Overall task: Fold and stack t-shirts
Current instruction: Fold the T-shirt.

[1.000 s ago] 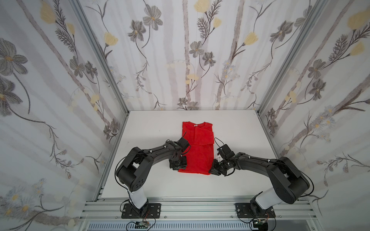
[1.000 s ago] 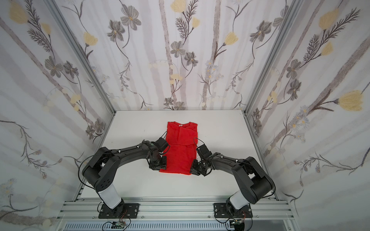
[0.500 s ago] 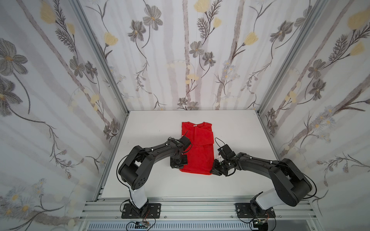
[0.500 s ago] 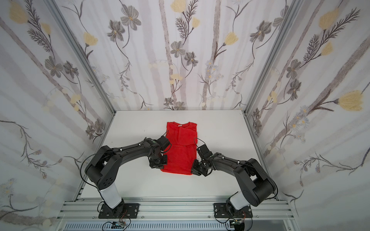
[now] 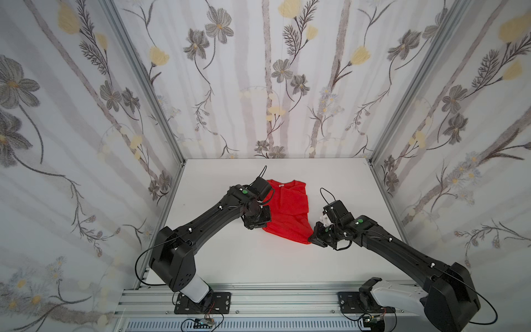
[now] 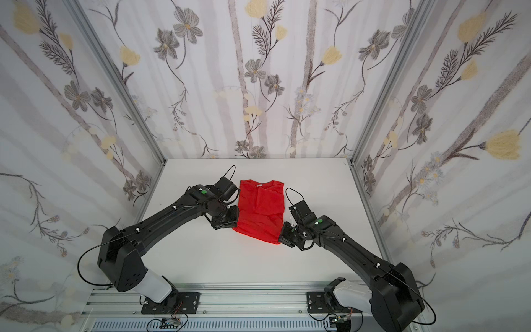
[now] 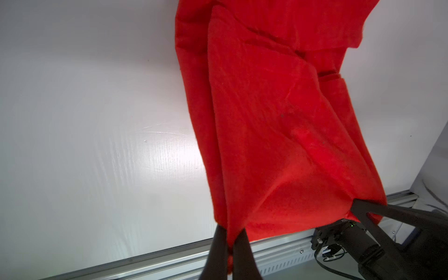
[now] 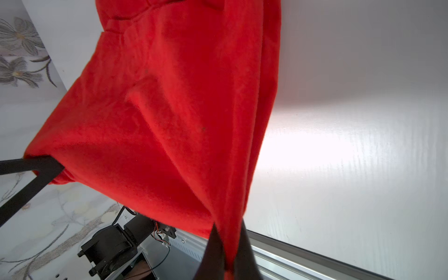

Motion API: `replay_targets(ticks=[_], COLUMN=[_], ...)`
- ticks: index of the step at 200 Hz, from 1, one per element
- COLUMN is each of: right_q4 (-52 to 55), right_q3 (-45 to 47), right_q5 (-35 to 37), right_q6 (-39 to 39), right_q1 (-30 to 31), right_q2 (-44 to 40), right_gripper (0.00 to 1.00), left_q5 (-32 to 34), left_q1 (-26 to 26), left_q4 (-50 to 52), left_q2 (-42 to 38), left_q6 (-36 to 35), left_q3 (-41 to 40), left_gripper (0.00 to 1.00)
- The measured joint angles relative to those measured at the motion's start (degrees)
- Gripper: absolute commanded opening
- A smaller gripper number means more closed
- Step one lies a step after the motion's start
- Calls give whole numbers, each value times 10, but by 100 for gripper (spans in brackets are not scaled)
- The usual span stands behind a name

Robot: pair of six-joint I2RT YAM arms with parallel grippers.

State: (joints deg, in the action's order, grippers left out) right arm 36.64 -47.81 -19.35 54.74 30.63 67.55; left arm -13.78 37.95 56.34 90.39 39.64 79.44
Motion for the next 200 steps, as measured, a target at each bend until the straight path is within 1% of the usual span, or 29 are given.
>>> replay_targets(ticks=[24, 43, 71, 102, 141, 182, 200], right_q4=[37, 58, 84, 105, 116, 125, 126], right_q3=[-64, -119, -193, -282, -387, -486, -527], right_q5=[12, 17, 27, 31, 34, 37, 31], right_q6=[1, -1, -14, -37, -64, -83, -89], right_q1=[-9, -18, -31, -48, -68, -91, -99], right_q2=[2, 25, 84, 175, 283, 397, 443], right_gripper=[0, 0, 0, 0, 0, 0, 0], left_q5=[0, 2, 3, 2, -4, -13, -13], left_q1=[-8, -19, -41, -71, -95, -117, -129], left_q4=[31, 48, 76, 90, 107, 152, 168], left_q2=[11, 34, 78, 136, 257, 414, 473], left_q6=[7, 9, 14, 26, 26, 26, 26], left_q3=[71, 113, 166, 227, 368, 570, 642], left_gripper=[0, 0, 0, 0, 0, 0, 0])
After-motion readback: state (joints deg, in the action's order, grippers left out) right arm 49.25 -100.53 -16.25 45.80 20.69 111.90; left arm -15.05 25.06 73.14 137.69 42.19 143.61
